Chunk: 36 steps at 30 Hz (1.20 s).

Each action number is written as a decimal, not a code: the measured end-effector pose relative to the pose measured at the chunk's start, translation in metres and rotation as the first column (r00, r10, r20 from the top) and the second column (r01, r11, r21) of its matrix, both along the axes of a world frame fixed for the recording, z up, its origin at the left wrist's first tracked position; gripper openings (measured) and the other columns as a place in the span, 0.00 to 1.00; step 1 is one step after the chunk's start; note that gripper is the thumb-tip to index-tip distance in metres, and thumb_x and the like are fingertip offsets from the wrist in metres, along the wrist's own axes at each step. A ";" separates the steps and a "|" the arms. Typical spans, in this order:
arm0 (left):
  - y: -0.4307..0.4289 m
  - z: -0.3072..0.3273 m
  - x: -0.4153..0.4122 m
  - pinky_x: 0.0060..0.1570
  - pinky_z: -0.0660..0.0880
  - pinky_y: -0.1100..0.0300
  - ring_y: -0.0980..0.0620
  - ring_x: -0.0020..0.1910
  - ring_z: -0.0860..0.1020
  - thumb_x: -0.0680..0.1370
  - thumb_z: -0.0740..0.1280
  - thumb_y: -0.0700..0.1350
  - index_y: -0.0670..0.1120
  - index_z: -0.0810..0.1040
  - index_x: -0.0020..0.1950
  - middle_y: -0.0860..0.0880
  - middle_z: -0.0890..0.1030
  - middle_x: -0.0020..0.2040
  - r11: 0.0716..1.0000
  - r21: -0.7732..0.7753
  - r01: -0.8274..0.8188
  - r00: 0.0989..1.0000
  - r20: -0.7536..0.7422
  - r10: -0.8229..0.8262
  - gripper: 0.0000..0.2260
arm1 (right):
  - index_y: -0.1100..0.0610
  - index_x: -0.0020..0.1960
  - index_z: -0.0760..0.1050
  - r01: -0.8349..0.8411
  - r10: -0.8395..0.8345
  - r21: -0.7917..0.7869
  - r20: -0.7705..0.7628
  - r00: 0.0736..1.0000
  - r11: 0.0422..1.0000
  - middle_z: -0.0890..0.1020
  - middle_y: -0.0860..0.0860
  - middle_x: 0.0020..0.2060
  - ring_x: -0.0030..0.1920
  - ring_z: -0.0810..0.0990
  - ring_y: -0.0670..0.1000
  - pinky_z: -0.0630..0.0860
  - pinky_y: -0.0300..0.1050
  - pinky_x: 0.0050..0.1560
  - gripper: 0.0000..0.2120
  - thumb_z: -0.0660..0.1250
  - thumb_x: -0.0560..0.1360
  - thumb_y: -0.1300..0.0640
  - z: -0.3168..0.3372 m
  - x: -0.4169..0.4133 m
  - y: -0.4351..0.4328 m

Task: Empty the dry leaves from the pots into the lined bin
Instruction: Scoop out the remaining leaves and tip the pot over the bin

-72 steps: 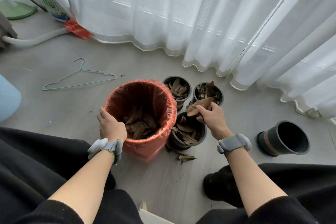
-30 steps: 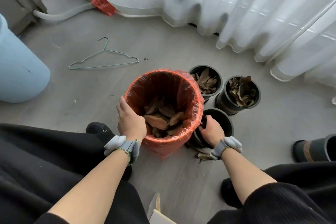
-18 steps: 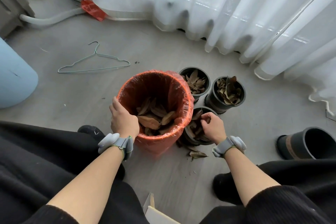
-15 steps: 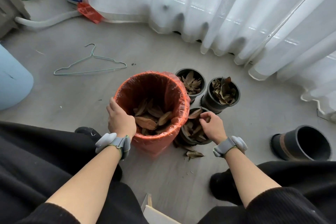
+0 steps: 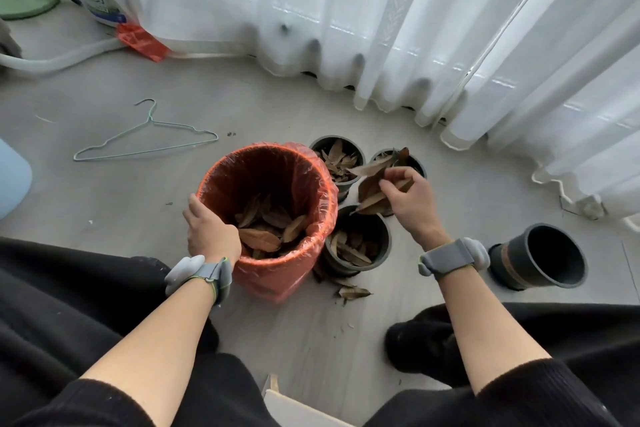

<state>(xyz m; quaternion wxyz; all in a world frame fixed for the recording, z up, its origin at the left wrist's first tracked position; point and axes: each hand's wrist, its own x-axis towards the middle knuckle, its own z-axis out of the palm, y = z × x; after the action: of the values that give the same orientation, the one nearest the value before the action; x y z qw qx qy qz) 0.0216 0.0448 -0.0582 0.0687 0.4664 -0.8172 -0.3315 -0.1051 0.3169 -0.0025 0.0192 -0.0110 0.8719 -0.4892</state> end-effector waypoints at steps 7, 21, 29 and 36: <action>0.001 -0.001 -0.002 0.57 0.70 0.42 0.31 0.60 0.72 0.72 0.59 0.30 0.43 0.54 0.76 0.40 0.63 0.71 1.000 0.001 0.010 1.000 -0.002 -0.010 0.34 | 0.53 0.52 0.79 -0.142 0.131 -0.127 -0.094 0.987 0.982 0.84 0.49 0.41 0.43 0.83 0.48 0.80 0.38 0.47 0.06 0.71 0.75 0.57 0.044 0.008 -0.059; 0.000 -0.002 -0.001 0.57 0.71 0.45 0.34 0.62 0.72 0.72 0.59 0.29 0.45 0.53 0.77 0.43 0.61 0.73 1.000 -0.007 -0.002 1.000 0.004 0.002 0.35 | 0.54 0.56 0.77 -0.061 0.044 0.105 0.158 0.986 0.993 0.81 0.44 0.47 0.51 0.80 0.47 0.73 0.38 0.48 0.11 0.65 0.78 0.50 -0.037 -0.002 -0.046; 0.002 -0.003 -0.005 0.58 0.72 0.46 0.35 0.63 0.72 0.73 0.60 0.30 0.46 0.53 0.77 0.43 0.62 0.73 0.999 -0.049 0.003 1.000 -0.009 -0.003 0.35 | 0.61 0.72 0.62 -0.365 -0.044 0.548 0.595 0.803 0.752 0.65 0.63 0.69 0.69 0.66 0.65 0.66 0.55 0.68 0.38 0.70 0.72 0.41 -0.127 0.022 -0.031; -0.001 -0.009 -0.001 0.58 0.73 0.47 0.37 0.64 0.72 0.73 0.60 0.29 0.48 0.53 0.77 0.44 0.62 0.73 0.997 -0.075 -0.010 1.000 -0.016 0.009 0.35 | 0.59 0.71 0.64 -0.466 0.036 0.593 0.592 0.805 0.657 0.69 0.61 0.66 0.66 0.70 0.64 0.71 0.55 0.62 0.33 0.70 0.73 0.45 -0.154 0.017 -0.043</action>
<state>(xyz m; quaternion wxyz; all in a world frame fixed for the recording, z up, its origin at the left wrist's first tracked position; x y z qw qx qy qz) 0.0206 0.0437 -0.0672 0.0940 0.4646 -0.8264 -0.3039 -0.0876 0.2738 -0.1563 0.3327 0.0069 0.9391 -0.0859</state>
